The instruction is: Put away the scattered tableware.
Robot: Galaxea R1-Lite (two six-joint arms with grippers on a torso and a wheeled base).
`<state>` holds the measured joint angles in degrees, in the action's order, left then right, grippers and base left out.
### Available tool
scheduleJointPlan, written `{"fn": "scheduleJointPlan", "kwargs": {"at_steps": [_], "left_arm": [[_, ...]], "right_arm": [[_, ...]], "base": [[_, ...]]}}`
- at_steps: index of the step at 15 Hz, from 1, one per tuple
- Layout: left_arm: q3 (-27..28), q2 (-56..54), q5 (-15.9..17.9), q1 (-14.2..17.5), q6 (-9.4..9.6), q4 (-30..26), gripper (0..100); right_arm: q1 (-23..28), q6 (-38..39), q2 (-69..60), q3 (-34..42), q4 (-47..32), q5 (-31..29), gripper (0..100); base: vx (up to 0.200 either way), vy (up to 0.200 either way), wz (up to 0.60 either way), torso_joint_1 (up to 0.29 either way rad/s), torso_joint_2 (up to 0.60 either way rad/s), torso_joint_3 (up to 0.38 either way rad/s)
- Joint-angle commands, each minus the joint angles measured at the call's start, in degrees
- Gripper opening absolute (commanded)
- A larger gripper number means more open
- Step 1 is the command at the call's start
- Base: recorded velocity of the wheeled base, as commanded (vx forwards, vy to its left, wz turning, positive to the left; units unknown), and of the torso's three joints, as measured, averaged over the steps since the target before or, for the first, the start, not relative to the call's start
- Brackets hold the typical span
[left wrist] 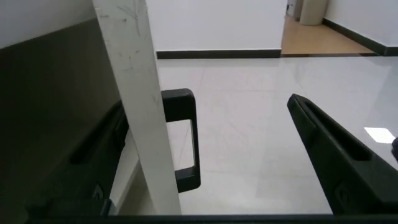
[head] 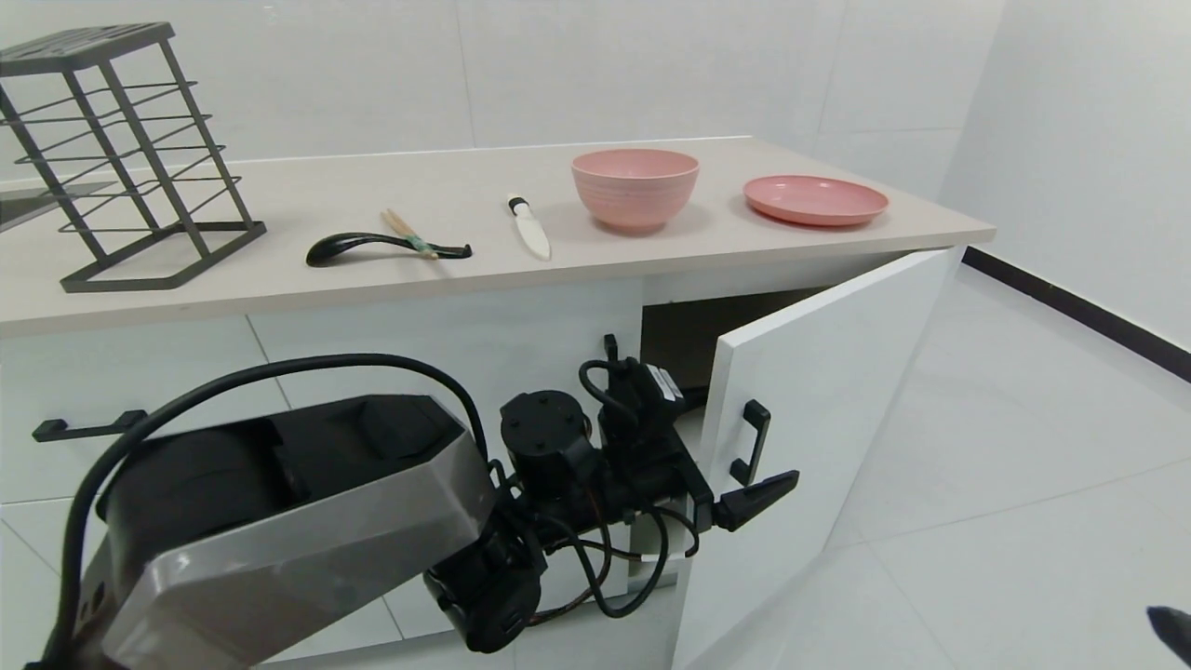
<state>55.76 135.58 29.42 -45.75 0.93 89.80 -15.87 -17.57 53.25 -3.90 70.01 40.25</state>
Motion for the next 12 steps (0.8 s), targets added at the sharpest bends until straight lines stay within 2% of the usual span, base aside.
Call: {"fn": "scheduleJointPlan", "kwargs": {"at_steps": [1, 6, 9, 11, 12], "left_arm": [[0.0, 0.0, 0.0, -0.5, 0.13, 0.2, 100], [0.0, 0.3, -0.1, -6.7, 0.04, 0.2, 100], [0.8, 1.2, -0.2, -9.0, 0.04, 0.2, 100], [3.3, 3.2, -0.2, -12.0, -0.05, 0.2, 100], [5.1, 4.6, -0.3, -14.7, -0.05, 0.2, 100]], "right_arm": [[0.0, 0.0, 0.1, -0.1, 0.0, 0.0, 100], [0.0, 0.0, 0.0, -5.1, 0.5, -0.1, 100], [0.0, 0.0, 0.1, -6.7, 0.4, -0.1, 100], [0.0, 0.0, 0.2, -6.9, 0.4, -0.1, 100], [0.0, 0.0, 0.2, -7.4, 0.4, -0.1, 100]], "base": [[0.000, 0.000, 0.00, 0.000, 0.00, 0.000], [0.000, 0.000, 0.00, 0.000, 0.00, 0.000], [0.000, 0.000, 0.00, 0.000, 0.00, 0.000], [0.000, 0.000, 0.00, 0.000, 0.00, 0.000], [0.000, 0.000, 0.00, 0.000, 0.00, 0.000]]}}
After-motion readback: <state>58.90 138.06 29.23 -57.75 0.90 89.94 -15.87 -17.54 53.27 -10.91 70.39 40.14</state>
